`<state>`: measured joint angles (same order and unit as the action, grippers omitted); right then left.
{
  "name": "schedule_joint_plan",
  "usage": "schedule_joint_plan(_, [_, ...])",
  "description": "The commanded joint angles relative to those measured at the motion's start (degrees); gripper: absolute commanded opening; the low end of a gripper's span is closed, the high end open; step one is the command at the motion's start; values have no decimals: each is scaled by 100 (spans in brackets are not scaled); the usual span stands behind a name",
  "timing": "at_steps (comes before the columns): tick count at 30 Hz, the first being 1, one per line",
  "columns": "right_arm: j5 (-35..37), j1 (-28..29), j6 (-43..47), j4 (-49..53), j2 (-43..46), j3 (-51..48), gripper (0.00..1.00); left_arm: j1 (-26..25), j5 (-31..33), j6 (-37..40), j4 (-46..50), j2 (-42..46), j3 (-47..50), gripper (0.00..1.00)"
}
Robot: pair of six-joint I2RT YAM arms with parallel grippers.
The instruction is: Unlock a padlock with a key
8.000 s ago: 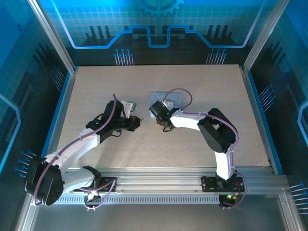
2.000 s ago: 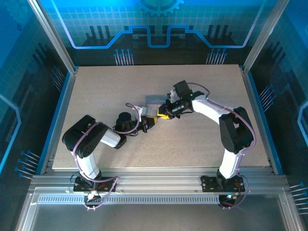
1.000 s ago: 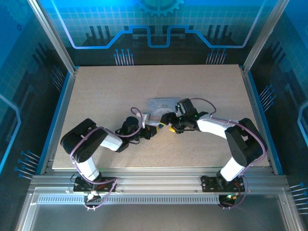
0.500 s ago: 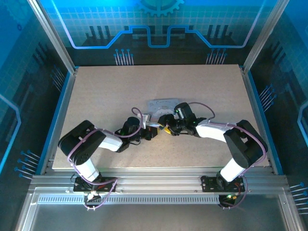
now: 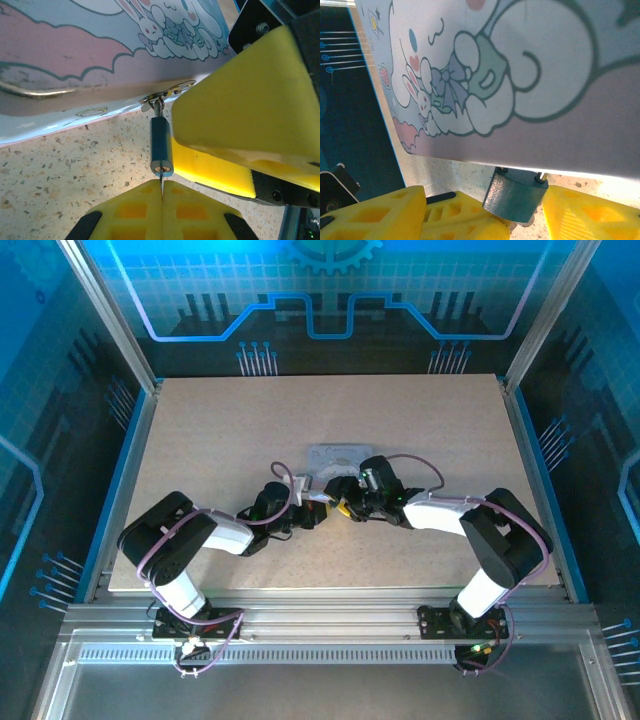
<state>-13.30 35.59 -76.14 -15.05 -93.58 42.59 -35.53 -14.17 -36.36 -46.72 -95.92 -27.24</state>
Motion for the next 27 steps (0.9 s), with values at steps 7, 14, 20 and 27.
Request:
schedule_joint_plan(7, [197, 96, -299, 425, -8, -222, 48, -55, -138, -182, -232, 240, -132, 0])
schedule_joint_plan(14, [223, 167, -270, 555, -55, -250, 58, -59, -156, -341, -355, 264, -88, 0])
schedule_joint_plan(20, [266, 166, -214, 560, -70, -248, 50, -57, -191, -420, -421, 267, -113, 0])
schedule_joint_plan(27, [275, 167, -138, 599, -134, -146, 25, -68, -228, -303, -289, 301, -132, 0])
